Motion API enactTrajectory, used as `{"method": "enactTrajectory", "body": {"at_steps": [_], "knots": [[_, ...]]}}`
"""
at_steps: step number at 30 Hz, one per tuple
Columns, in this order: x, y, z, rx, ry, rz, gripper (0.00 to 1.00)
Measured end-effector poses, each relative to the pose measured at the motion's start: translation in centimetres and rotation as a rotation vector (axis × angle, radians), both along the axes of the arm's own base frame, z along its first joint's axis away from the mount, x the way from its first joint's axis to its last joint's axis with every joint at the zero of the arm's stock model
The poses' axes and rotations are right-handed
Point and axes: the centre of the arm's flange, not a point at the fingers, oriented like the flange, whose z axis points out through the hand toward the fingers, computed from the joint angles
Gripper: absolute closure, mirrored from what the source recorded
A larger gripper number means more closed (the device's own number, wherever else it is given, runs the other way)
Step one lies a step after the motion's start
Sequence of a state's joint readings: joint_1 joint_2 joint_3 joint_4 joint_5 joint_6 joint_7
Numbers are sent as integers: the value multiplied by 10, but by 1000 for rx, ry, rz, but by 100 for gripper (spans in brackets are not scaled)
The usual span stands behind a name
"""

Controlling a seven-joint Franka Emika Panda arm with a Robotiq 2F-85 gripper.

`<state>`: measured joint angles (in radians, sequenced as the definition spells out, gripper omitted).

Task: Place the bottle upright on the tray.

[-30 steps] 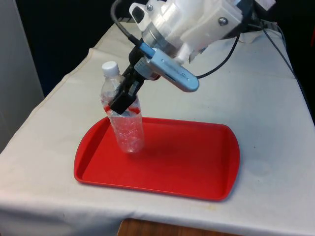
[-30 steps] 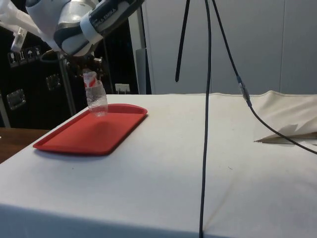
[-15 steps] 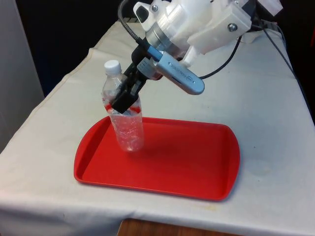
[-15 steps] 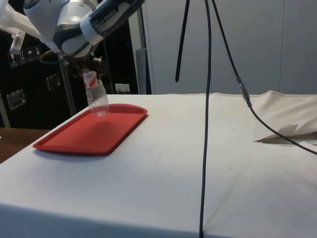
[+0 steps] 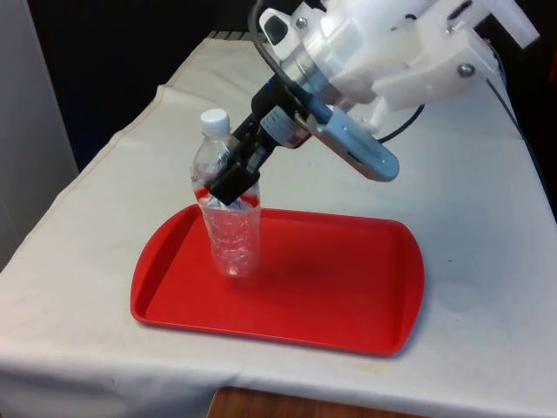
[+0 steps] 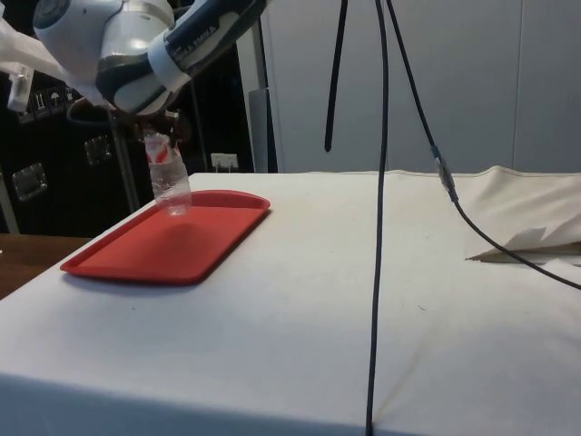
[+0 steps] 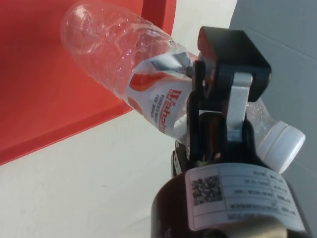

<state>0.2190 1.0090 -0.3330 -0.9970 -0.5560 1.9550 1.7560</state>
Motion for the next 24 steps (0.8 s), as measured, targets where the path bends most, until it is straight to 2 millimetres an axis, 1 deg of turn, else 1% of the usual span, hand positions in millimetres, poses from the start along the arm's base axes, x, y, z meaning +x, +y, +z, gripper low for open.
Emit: {"method": "enactTrajectory", "body": {"at_steps": [4, 5, 9, 24], "knots": [[0, 3, -7, -7, -6, -1, 100], [0, 4, -13, -9, -9, -4, 100], [0, 5, -25, -10, -18, -6, 100], [1, 4, -26, -21, -22, -6, 100]]}}
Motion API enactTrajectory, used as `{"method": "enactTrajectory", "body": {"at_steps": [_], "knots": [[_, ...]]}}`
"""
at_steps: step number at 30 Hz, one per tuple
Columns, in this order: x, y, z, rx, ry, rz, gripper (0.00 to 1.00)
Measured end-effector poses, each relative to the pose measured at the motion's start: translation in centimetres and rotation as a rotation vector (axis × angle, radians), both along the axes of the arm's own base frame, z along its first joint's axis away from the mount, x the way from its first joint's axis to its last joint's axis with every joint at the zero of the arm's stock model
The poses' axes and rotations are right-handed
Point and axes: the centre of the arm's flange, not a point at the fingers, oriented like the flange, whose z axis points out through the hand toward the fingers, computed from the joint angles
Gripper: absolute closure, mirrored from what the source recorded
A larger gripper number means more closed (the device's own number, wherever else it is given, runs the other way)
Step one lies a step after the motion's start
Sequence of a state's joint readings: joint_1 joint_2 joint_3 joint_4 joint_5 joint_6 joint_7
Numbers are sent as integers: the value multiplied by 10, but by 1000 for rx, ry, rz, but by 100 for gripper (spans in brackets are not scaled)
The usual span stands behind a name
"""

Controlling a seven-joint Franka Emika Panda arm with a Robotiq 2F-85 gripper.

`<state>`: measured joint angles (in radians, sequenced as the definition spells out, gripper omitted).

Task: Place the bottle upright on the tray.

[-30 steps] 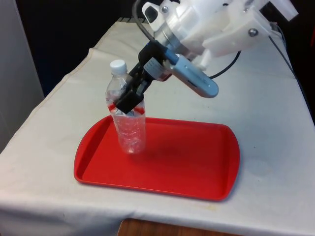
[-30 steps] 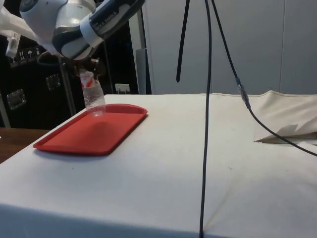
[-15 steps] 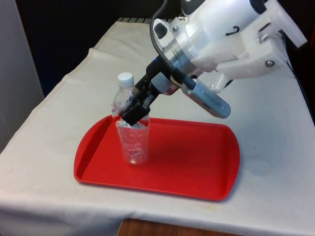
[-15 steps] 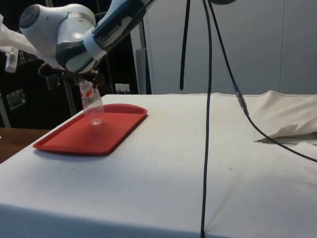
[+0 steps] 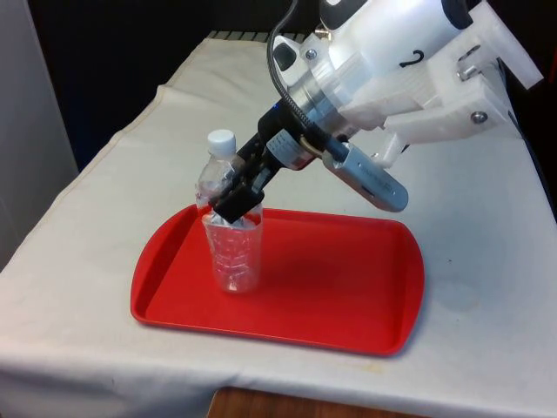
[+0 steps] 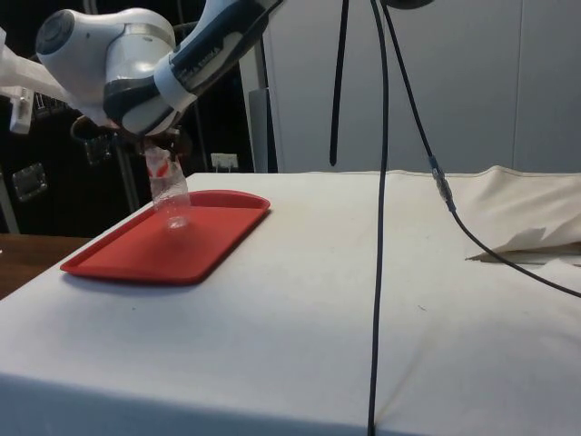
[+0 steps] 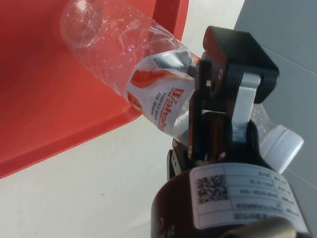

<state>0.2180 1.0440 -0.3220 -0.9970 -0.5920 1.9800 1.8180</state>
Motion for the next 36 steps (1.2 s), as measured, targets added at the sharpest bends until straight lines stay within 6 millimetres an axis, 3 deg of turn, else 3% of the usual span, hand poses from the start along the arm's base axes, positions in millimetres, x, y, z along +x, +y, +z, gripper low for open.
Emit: {"method": "enactTrajectory", "body": {"at_steps": [31, 36], "knots": [[0, -1, -6, 13, -10, -16, 100], [0, -1, -5, 8, -9, -16, 66]]}}
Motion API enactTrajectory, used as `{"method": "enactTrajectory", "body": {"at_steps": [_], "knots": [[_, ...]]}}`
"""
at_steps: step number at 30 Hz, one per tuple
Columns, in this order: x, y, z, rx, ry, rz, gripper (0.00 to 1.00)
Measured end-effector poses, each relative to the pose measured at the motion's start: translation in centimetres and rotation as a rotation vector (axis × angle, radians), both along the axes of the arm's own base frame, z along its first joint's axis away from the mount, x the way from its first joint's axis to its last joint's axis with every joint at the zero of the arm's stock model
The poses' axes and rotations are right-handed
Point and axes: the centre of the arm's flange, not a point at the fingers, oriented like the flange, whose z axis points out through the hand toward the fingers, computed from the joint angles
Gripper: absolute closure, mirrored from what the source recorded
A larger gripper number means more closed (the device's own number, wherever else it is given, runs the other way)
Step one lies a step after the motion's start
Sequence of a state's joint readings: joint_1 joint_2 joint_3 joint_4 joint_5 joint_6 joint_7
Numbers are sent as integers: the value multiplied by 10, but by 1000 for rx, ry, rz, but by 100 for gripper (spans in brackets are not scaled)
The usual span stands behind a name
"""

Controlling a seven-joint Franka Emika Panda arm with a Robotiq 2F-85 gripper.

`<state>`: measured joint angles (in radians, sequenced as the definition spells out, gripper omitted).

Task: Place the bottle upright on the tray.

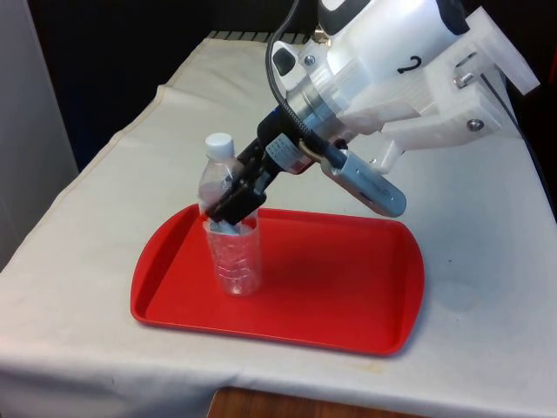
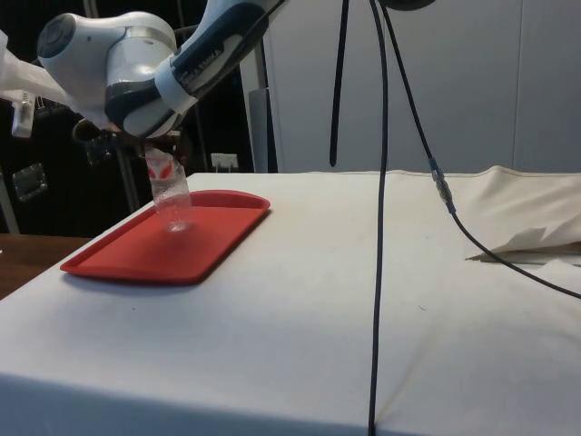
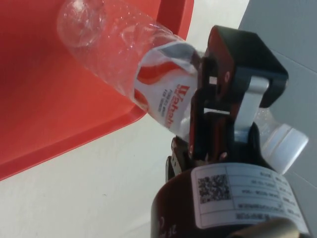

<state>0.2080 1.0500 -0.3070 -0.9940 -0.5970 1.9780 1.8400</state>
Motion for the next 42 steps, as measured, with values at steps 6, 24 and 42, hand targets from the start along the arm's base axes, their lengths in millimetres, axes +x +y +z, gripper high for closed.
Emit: {"method": "enactTrajectory", "body": {"at_steps": [6, 24, 42], "knots": [[0, 0, -1, -1, 2, -2, 20], [0, 4, 2, -4, 1, 0, 0], [3, 29, 20, -10, -6, 0, 0]]}}
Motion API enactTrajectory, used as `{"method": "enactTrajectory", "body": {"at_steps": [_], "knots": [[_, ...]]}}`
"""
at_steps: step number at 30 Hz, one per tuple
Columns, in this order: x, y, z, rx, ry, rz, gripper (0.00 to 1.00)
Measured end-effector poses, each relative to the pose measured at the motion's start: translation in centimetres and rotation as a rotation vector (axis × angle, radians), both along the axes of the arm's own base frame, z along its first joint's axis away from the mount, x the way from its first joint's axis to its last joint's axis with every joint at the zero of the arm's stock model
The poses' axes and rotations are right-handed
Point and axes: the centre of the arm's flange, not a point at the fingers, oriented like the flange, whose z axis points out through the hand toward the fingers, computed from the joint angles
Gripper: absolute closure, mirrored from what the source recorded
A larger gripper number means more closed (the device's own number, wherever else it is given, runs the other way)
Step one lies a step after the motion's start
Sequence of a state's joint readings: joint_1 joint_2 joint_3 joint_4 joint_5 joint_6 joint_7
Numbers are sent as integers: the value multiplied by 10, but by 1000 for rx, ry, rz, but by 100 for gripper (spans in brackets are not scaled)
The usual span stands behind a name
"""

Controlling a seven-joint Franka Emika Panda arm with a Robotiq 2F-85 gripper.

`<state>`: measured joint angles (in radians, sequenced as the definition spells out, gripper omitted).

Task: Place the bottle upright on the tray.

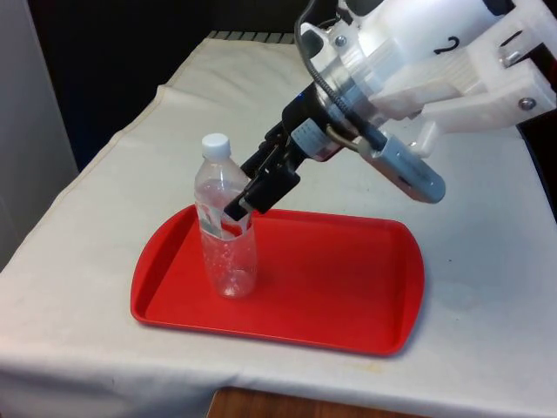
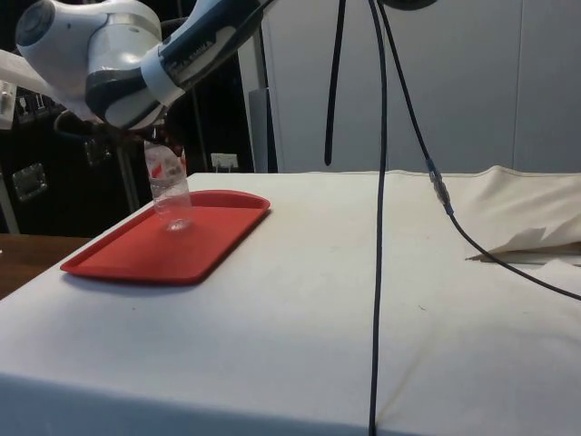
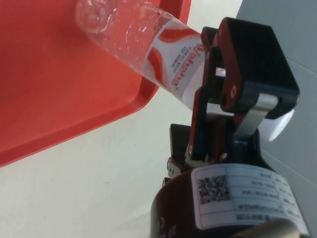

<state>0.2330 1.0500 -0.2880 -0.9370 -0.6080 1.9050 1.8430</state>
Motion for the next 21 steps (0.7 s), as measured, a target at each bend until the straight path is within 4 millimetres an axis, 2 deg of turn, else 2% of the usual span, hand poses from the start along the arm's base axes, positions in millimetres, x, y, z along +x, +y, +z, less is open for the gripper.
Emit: {"method": "enactTrajectory", "body": {"at_steps": [13, 21], "knots": [[2, 19, 17, -5, -14, -2, 0], [4, 25, 35, -14, -29, -11, 0]]}}
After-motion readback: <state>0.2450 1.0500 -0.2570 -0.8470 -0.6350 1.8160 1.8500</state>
